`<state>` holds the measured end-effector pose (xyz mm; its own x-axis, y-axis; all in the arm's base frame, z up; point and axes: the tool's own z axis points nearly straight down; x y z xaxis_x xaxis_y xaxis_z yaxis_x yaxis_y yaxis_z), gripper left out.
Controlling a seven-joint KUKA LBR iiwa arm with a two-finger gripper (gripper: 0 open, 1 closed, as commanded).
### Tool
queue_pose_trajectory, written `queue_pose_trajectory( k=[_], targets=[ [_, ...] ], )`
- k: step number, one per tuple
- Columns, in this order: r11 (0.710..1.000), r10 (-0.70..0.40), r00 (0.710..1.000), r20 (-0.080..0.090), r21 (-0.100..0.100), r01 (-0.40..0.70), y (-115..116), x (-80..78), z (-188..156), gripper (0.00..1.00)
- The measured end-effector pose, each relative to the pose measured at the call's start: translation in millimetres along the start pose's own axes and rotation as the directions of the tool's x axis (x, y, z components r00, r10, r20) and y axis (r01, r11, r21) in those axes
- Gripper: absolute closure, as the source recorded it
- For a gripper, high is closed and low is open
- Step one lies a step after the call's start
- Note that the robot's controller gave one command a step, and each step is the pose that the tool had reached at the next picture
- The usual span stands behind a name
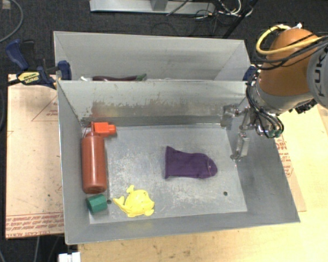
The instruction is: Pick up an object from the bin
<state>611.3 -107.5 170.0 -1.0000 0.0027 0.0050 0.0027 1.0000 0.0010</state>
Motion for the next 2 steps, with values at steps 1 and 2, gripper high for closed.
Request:
queue_pose_trajectory(
  k=[1,2],
  targets=[
    [1.0,-0.002,1.0,0.006,0.001,0.002,0,-1.1,-5,0.0],
    [0.999,-0.042,0.999,0.011,0.005,0.042,11,-10.4,5,0.0]
  ],
)
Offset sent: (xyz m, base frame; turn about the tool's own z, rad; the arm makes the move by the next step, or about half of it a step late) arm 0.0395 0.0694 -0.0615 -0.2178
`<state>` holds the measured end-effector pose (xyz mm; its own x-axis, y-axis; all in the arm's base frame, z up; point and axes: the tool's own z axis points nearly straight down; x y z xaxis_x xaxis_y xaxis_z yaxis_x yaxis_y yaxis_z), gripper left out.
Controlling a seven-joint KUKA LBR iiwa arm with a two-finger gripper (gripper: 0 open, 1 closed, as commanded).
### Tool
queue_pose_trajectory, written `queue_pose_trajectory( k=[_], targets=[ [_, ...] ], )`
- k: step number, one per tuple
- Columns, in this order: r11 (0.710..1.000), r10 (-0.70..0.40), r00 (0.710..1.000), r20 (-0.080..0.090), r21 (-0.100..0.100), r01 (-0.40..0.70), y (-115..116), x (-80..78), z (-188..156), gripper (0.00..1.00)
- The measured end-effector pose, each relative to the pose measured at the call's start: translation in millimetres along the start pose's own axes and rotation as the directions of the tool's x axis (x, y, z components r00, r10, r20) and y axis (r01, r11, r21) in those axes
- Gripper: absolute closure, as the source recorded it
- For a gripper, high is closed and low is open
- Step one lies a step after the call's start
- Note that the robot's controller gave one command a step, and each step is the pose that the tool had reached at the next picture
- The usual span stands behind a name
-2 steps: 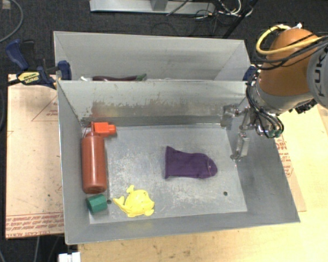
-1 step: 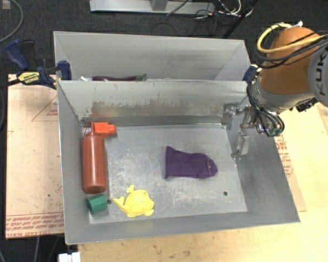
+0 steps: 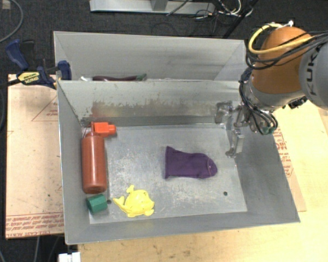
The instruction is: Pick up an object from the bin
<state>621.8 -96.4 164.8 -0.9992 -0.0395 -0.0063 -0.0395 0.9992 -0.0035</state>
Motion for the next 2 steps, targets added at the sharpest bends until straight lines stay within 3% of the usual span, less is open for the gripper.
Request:
queue_pose_trajectory(
  k=[1,2],
  targets=[
    [0.997,-0.077,0.997,-0.001,-0.005,0.077,24,4.6,40,0.0],
    [0.992,0.123,0.992,-0.005,-0.003,-0.123,46,7.9,59,0.0]
  ],
)
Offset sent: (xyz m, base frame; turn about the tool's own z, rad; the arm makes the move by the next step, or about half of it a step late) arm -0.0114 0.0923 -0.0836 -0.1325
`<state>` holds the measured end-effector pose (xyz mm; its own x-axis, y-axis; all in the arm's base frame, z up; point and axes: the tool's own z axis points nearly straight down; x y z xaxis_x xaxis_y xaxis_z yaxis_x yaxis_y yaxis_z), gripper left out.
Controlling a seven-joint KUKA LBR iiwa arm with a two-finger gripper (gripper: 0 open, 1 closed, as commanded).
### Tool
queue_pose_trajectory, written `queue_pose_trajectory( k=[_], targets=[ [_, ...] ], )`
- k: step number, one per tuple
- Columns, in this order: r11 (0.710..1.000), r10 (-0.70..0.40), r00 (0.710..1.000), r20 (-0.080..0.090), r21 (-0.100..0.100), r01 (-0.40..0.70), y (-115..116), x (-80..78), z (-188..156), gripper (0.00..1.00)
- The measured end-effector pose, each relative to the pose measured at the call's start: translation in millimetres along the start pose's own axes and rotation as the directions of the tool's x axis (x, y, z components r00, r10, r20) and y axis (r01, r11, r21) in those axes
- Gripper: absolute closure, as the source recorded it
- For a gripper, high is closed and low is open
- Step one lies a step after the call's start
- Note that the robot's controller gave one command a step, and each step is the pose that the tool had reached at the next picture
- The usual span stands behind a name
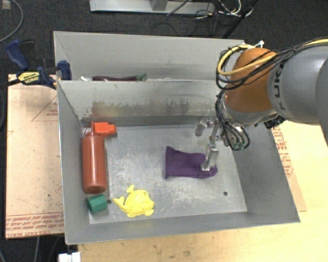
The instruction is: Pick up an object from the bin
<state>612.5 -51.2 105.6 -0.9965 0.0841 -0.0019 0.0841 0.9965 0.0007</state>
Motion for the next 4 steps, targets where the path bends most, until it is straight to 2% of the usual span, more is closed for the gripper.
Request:
queue_pose_trajectory(
  k=[1,2,3,4],
  targets=[
    [0.921,-0.39,0.921,0.006,-0.001,0.39,56,13.7,35,1.0],
    [0.921,-0.391,0.921,0.006,-0.001,0.391,56,13.7,35,1.0],
    [0.926,-0.377,0.926,0.01,-0.001,0.377,51,6.9,-74,1.0],
    [0.926,-0.377,0.926,0.01,-0.001,0.377,51,6.9,-74,1.0]
  ],
)
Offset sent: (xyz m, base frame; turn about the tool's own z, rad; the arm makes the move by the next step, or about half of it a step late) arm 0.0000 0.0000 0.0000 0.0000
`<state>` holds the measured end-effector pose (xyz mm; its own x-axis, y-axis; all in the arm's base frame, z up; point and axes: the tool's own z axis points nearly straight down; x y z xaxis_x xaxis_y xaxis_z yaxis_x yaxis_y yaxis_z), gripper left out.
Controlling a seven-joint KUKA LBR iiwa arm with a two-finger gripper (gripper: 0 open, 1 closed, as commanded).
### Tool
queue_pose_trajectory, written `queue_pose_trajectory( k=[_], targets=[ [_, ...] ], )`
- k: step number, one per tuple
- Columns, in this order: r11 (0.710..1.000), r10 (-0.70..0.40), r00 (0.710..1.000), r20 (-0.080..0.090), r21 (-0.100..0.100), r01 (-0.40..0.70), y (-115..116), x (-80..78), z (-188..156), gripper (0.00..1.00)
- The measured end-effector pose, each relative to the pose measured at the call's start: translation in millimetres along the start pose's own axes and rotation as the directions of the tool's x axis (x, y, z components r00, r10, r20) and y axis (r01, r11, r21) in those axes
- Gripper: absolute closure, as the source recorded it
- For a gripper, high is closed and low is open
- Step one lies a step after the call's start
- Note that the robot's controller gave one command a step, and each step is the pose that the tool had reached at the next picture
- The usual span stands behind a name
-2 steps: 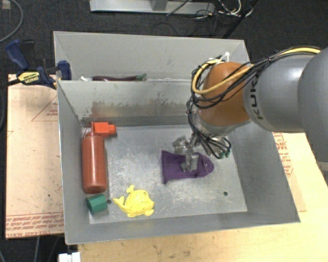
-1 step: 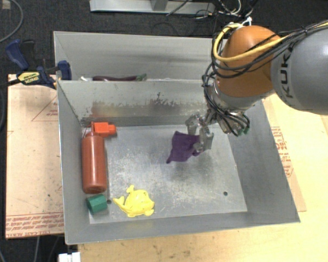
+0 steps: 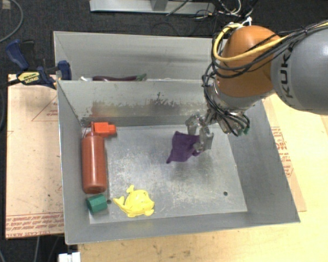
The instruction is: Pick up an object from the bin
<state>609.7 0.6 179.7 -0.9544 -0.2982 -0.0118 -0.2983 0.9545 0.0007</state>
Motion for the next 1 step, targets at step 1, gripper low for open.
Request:
queue_pose_trajectory(
  k=[1],
  targets=[
    [0.997,-0.072,0.997,0.008,0.002,0.072,-7.0,-2.6,-151.1,1.0]
  ],
)
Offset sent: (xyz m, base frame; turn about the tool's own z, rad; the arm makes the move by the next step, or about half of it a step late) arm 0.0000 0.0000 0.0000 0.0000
